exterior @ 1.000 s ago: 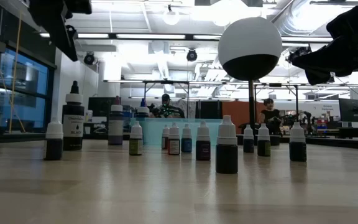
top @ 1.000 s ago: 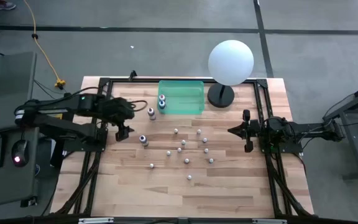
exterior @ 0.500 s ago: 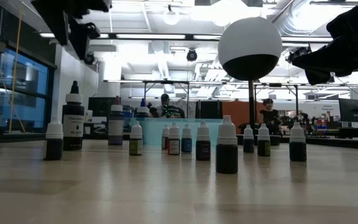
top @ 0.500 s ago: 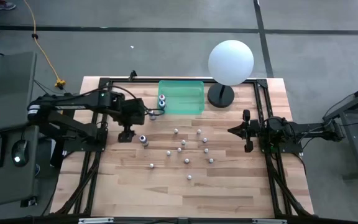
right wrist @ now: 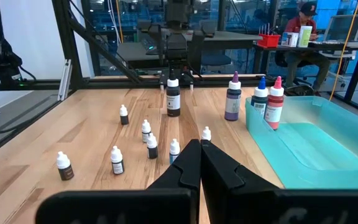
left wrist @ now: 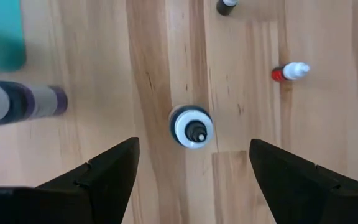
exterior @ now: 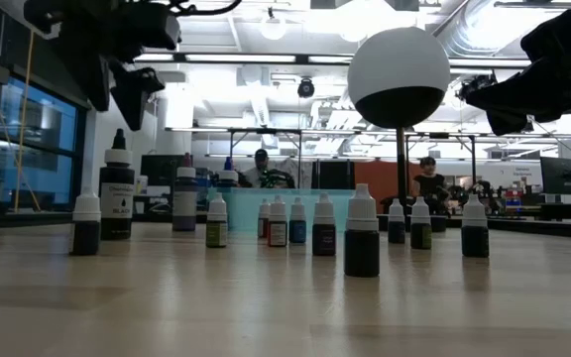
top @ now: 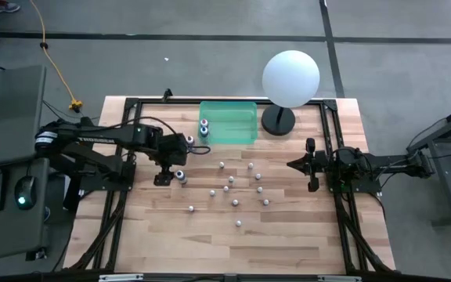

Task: Pick & Place food coloring
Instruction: Put the large black food coloring bottle into the green bin

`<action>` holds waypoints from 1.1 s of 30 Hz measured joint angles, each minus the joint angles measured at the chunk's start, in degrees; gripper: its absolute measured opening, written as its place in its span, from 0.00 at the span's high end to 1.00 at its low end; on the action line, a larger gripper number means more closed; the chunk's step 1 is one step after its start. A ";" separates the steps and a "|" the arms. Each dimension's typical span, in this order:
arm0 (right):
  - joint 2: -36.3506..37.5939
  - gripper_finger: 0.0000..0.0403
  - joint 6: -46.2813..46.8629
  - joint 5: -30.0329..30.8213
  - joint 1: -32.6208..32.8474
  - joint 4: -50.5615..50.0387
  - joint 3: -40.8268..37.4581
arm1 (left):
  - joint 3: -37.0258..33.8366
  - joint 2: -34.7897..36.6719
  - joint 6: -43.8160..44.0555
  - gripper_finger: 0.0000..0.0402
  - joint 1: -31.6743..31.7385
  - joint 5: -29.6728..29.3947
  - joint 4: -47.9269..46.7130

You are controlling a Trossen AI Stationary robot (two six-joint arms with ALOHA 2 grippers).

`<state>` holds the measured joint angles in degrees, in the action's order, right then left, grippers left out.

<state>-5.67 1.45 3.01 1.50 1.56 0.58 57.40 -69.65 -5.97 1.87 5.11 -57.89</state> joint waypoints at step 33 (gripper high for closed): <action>0.02 1.00 0.00 0.00 0.00 0.00 0.00 | -10.33 -0.88 2.38 0.32 -2.65 -4.14 14.23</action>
<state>-5.65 1.45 3.01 1.50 1.56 0.58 47.07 -70.53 -3.59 -0.78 0.97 -43.66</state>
